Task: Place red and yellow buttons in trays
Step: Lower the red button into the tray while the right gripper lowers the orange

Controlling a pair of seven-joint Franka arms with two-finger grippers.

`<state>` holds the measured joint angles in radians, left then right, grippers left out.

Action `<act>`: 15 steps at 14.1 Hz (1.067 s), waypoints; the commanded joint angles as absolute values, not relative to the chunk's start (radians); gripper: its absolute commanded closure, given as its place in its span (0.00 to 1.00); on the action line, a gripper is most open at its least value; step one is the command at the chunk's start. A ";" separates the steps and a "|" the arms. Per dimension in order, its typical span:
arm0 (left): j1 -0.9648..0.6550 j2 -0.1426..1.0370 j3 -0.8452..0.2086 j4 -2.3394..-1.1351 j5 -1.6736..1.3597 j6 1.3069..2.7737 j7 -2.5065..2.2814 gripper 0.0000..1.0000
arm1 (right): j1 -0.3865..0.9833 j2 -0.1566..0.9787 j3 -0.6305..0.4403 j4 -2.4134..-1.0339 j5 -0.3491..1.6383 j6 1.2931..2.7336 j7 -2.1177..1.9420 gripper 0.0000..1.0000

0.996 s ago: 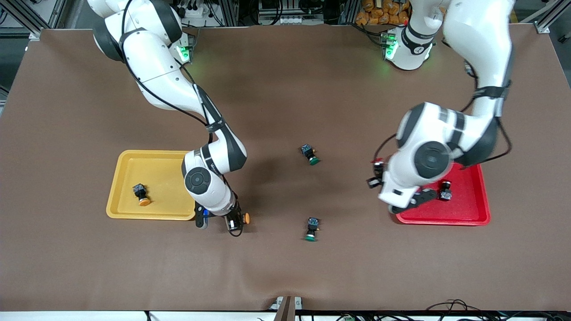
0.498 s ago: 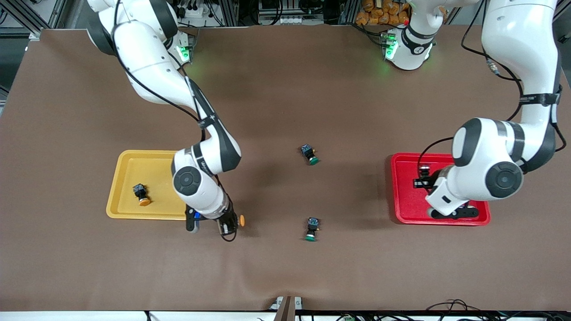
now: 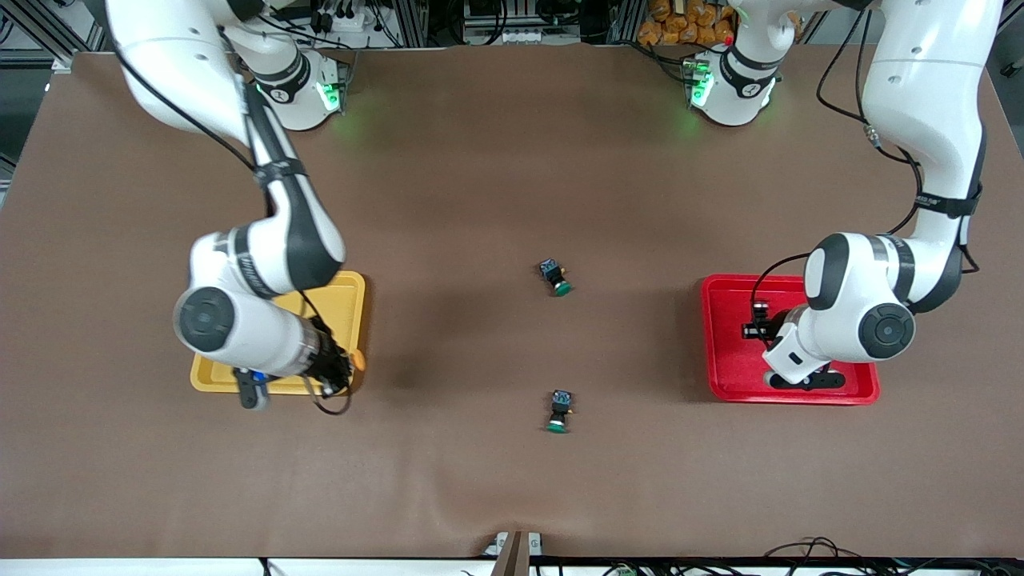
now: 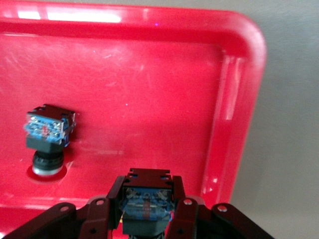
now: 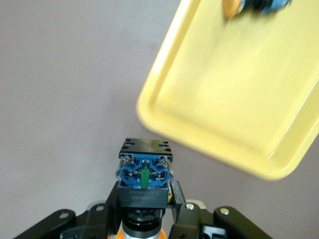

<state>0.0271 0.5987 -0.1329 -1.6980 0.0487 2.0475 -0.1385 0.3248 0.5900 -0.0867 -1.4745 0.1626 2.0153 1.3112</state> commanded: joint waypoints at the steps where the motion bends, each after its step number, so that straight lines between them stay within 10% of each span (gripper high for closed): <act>1: 0.057 0.598 -0.146 -1.727 0.051 2.092 -0.120 1.00 | 0.285 0.445 -0.069 -1.796 0.160 2.181 1.125 1.00; 4: 0.057 0.614 -0.144 -1.752 0.051 2.151 -0.103 0.98 | 0.232 0.452 -0.069 -1.934 0.160 2.375 0.968 1.00; 8: 0.060 0.612 -0.144 -1.749 0.051 2.152 -0.101 0.00 | 0.204 0.506 -0.069 -1.991 0.161 2.513 0.874 1.00; 9: 0.058 0.606 -0.144 -1.747 0.051 2.149 -0.101 0.00 | 0.204 0.521 -0.069 -1.994 0.161 2.532 0.856 1.00; 10: 0.058 0.595 -0.144 -1.746 0.051 2.138 -0.101 0.00 | 0.206 0.528 -0.068 -1.994 0.161 2.534 0.842 0.91; 13: 0.058 0.502 -0.144 -1.726 0.051 2.073 -0.106 0.00 | 0.212 0.505 -0.067 -1.991 0.161 2.459 0.839 0.00; 15: 0.060 0.454 -0.146 -1.657 0.051 1.935 -0.104 0.00 | 0.206 0.439 -0.067 -1.990 0.161 2.387 0.835 0.00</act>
<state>0.0492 0.5342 -0.1352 -1.6902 0.0488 2.0583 -0.1175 0.2171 0.5197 -0.0745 -1.9787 0.1626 2.4623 0.8521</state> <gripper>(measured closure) 0.000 0.366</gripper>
